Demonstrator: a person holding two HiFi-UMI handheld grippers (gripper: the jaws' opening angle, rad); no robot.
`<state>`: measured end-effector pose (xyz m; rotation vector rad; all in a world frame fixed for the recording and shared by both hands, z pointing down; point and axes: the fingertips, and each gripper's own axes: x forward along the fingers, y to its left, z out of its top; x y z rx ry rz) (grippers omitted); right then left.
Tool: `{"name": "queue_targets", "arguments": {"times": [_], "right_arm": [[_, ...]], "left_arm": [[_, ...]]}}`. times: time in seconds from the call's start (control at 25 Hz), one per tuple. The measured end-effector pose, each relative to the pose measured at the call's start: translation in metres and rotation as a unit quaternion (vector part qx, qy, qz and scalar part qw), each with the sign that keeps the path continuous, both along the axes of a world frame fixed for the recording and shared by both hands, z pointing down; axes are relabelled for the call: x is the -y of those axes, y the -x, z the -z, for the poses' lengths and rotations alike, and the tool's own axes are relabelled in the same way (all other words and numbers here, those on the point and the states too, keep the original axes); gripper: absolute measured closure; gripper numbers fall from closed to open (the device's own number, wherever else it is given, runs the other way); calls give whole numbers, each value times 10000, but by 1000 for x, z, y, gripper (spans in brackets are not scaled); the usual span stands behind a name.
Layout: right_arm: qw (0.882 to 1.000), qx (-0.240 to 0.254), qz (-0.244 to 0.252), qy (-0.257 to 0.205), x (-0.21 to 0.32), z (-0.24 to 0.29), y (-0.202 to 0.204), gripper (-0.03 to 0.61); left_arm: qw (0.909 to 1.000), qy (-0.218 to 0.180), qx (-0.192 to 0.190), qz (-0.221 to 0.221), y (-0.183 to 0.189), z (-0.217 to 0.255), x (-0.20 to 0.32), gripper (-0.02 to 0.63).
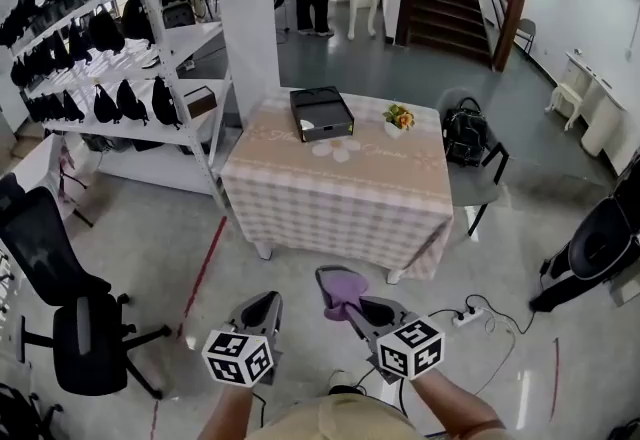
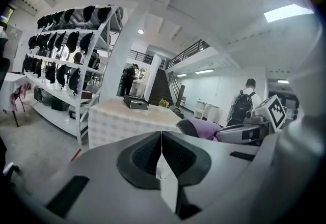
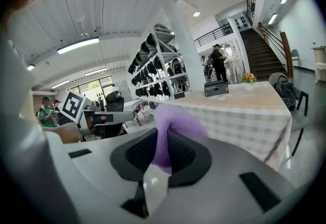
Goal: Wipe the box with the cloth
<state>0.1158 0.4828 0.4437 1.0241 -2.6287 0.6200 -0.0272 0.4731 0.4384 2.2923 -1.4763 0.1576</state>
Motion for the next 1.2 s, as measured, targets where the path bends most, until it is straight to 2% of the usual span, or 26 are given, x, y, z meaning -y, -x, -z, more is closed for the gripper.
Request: {"name": "queue_targets", "arguments": {"times": [0.28, 0.52, 0.64, 0.76, 1.0, 1.12, 1.2], "right_arm": [[9989, -208, 395, -158, 45, 8, -13, 508], [9996, 68, 251, -125, 78, 5, -20, 508], [9993, 305, 228, 67, 91, 0, -10, 508], [9990, 324, 267, 130, 108, -8, 3, 508], [9998, 107, -57, 180, 165, -16, 23, 508], [9996, 14, -200, 212, 197, -16, 40, 508], [9993, -13, -275, 257, 221, -16, 54, 508]], "left_arm": [[9997, -221, 36, -1, -35, 12, 52, 598], [9997, -225, -94, 8, -49, 14, 76, 598], [9997, -146, -174, 90, -38, 8, 88, 600], [9989, -181, -358, 243, -23, 2, 109, 600], [9988, -216, -374, -234, -7, -12, 170, 600], [9980, -128, -524, -317, 16, -12, 208, 601], [9982, 16, -491, -353, 32, -14, 232, 600]]}}
